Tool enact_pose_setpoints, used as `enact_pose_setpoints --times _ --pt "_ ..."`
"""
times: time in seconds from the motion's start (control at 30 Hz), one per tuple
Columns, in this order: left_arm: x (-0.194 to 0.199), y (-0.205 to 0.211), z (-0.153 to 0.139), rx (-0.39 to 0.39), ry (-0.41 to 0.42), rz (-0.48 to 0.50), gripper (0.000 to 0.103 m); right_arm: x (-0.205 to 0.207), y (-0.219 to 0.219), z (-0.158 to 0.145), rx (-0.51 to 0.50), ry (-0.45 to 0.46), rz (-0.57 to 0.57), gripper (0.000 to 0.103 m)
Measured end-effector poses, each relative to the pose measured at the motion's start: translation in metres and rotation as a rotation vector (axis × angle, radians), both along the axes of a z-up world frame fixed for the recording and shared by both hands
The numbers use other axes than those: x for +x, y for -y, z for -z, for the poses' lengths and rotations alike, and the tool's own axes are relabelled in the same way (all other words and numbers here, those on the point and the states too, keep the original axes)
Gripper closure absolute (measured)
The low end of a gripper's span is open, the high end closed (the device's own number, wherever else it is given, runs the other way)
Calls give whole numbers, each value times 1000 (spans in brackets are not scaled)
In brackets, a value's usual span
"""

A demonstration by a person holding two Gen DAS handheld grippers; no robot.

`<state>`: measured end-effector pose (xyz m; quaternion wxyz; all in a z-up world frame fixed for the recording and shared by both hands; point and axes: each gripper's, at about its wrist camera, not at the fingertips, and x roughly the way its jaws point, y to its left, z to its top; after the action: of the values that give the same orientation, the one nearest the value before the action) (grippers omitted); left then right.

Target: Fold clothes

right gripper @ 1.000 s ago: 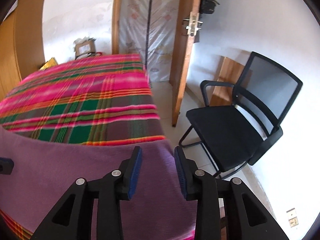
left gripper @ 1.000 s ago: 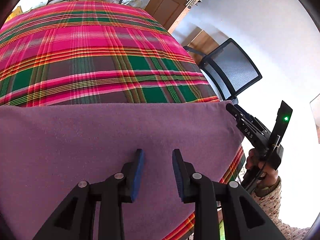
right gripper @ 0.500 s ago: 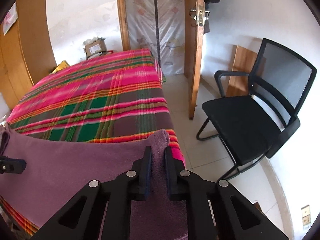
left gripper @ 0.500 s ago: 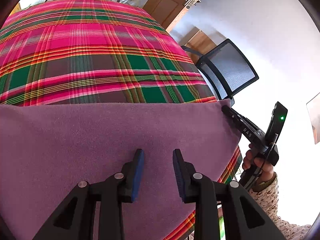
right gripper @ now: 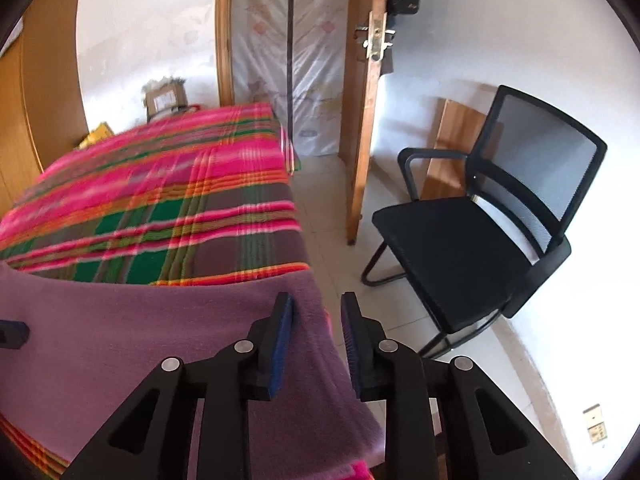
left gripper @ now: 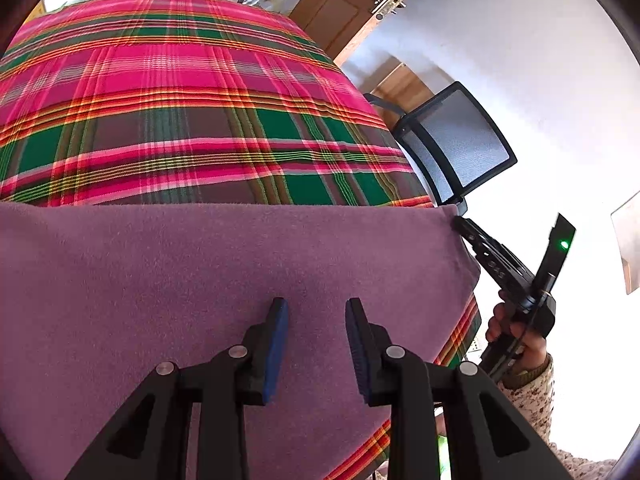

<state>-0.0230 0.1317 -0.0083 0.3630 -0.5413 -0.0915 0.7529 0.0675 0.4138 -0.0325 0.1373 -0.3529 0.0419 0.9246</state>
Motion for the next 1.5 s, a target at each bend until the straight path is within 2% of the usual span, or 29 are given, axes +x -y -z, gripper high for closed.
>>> enact_pose_setpoints --times 0.13,0.3,0.43,0.63,1.03,1.23,1.37,1.47,1.5 --pt "3 -1 -2 -3 -8 9 73 19 -13 -3 -109 -39 10 75" --pt "5 -3 -2 -3 -7 12 73 36 -21 7 -221 -46 35 70" --pt "6 -4 -2 -3 -6 11 73 48 -21 14 -286 -67 44 68" --pt "8 -5 -2 -10 -12 10 73 58 -21 19 -318 -78 74 64" --pt "11 -6 -1 -8 -16 0 72 61 -22 26 -351 -102 93 63" --pt "10 -8 -1 -12 -18 -1 72 60 -8 22 -258 -94 71 65" --pt "9 -8 0 -9 -16 -3 72 60 0 19 -194 -86 70 70" --pt "9 -6 1 -3 -13 -4 72 62 3 17 -182 -94 60 84" --pt "9 -6 1 -3 -13 -3 72 62 5 16 -173 -92 60 84"
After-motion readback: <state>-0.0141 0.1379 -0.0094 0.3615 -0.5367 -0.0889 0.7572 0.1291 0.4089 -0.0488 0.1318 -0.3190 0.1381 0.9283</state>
